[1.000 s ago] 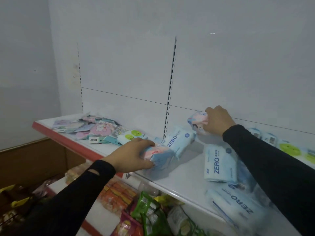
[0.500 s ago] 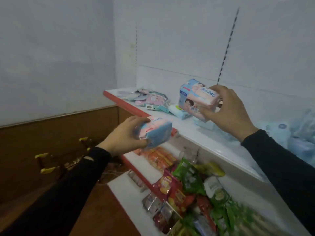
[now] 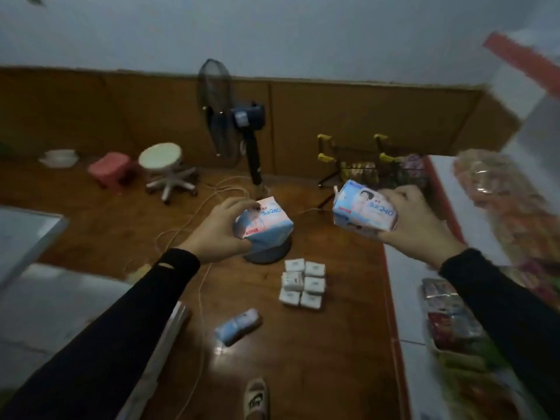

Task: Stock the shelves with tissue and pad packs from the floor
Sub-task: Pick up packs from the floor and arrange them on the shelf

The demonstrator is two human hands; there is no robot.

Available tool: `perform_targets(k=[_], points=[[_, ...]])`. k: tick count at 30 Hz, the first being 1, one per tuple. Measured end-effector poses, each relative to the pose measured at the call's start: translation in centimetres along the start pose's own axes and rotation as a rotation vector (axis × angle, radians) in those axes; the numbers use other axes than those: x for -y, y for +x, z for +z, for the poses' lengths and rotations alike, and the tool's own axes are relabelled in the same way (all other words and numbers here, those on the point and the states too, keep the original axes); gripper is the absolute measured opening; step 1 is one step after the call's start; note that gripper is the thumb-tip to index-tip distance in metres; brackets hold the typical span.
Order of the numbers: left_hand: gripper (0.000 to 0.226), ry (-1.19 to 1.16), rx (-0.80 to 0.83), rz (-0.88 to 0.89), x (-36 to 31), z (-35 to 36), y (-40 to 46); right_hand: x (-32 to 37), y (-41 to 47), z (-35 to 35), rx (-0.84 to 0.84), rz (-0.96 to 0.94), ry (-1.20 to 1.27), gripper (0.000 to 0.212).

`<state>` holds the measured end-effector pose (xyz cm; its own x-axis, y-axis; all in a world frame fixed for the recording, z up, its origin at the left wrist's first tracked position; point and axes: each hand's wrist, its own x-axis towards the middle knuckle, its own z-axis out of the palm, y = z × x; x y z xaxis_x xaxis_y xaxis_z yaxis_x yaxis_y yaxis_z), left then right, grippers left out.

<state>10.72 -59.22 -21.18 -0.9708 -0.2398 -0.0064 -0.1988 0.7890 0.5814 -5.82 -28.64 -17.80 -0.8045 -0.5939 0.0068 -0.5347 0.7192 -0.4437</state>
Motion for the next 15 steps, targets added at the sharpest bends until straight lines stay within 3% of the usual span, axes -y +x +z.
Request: perform_targets(k=[7, 15], points=[[0.087, 0.003, 0.07, -0.215, 17.3, 4.4, -6.2, 5.2, 4.5, 17.4, 0.329, -0.134, -0.168, 0.075], [0.079, 0.005, 0.301, -0.374, 40.0, 22.6, -7.4, 2.7, 8.7, 48.2, 0.6, -0.071, -0.158, 0.064]])
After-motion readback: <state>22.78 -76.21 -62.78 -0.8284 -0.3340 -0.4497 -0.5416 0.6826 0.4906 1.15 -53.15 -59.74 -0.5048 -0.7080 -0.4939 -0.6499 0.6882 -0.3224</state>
